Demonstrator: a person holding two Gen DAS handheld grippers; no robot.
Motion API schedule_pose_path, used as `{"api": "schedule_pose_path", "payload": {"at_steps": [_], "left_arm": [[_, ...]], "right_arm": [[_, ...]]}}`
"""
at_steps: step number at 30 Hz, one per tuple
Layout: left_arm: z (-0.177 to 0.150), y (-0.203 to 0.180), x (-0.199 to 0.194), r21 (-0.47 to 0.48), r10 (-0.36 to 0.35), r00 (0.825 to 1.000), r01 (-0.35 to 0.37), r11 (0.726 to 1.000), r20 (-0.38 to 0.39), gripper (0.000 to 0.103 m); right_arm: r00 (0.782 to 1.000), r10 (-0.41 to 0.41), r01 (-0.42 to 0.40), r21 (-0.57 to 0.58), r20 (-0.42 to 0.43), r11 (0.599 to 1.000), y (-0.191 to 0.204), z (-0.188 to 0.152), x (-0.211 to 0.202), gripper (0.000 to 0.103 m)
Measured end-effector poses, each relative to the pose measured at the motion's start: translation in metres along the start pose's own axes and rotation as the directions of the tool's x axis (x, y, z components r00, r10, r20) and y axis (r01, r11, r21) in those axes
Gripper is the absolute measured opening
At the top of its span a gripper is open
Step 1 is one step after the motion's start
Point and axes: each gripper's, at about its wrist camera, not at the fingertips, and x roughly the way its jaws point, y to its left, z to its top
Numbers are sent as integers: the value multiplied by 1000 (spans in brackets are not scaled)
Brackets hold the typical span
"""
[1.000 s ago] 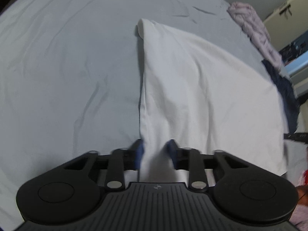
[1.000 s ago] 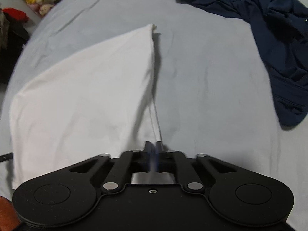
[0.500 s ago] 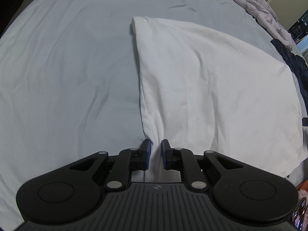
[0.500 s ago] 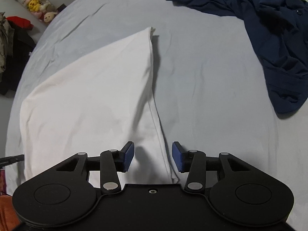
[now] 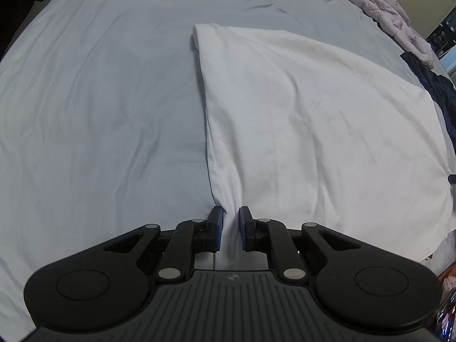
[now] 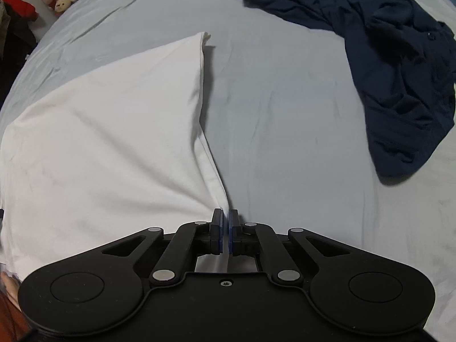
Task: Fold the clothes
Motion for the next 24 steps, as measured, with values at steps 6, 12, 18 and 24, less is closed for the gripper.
{"api": "schedule_pose_path", "payload": {"at_steps": [6,12,18,24], "left_arm": [[-1,8,-7,-22,-8,1000,7,1000,-18,12],[-5,16,-17,-46,-101,994,100,994,-40,24],[-14,17,-10,-48,-84,992,80,996,-92,26],[-20,23,-8,-87,-151,982,141,986,-115,18]], "right_arm": [[999,-46,46,50,0,998,-9,-1,-4,21],[999,50,-48,104,-15,993,-20,-10,-14,27],[992,102,-94,115,-67,989,-19,-21,-7,30],[992,102,-95,82,-76,992,-14,-29,-1,1]]}}
